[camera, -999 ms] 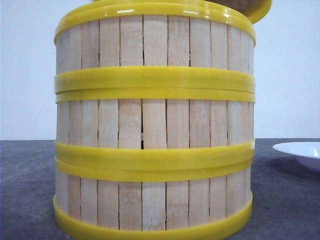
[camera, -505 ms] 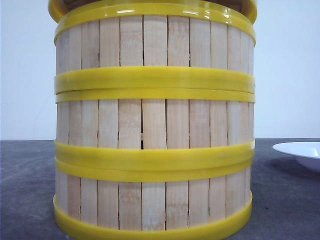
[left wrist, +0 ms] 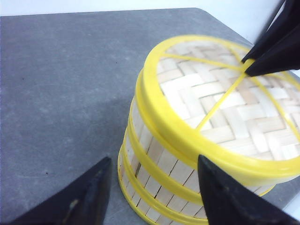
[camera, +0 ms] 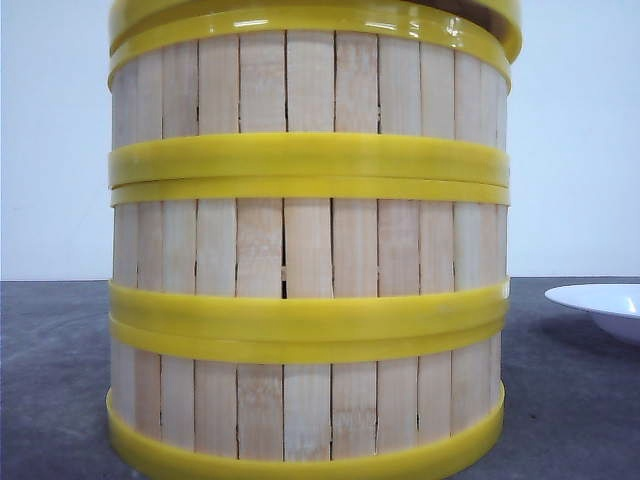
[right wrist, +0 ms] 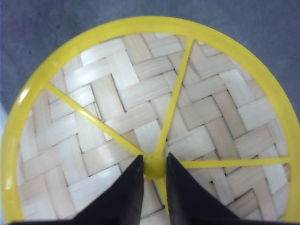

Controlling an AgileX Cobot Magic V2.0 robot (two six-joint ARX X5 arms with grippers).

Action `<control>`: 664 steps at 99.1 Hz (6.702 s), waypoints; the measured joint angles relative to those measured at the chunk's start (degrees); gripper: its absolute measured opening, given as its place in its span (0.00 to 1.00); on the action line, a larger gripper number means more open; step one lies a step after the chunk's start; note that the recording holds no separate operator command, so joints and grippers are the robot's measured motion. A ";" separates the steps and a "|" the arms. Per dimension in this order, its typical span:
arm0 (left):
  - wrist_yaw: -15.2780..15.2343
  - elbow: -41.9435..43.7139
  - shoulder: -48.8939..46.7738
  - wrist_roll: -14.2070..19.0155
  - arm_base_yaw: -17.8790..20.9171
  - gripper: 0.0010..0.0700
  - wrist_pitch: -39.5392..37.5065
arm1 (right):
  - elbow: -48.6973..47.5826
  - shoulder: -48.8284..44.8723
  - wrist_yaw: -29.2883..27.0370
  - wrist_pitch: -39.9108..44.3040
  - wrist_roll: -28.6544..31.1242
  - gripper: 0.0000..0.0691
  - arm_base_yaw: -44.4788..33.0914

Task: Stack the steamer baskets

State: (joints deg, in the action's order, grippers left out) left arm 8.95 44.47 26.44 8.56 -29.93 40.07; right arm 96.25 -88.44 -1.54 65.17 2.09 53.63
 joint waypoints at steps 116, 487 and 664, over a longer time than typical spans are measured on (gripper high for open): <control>0.00 0.00 0.00 0.00 0.00 0.49 0.24 | 9.68 16.35 -13.14 -2.29 -0.83 0.67 -0.02; -13.62 -42.25 -26.18 -10.08 27.67 0.03 -28.83 | -39.87 51.89 -23.80 -22.58 10.25 0.02 0.00; -13.62 -42.25 -26.18 -10.10 27.67 0.03 -28.85 | -92.00 88.17 -1.18 -52.68 -1.03 0.02 -54.53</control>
State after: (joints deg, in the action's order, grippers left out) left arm -4.67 2.22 0.25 -1.54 -2.26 11.22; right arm 4.25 -0.27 -2.72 12.49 1.06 -0.91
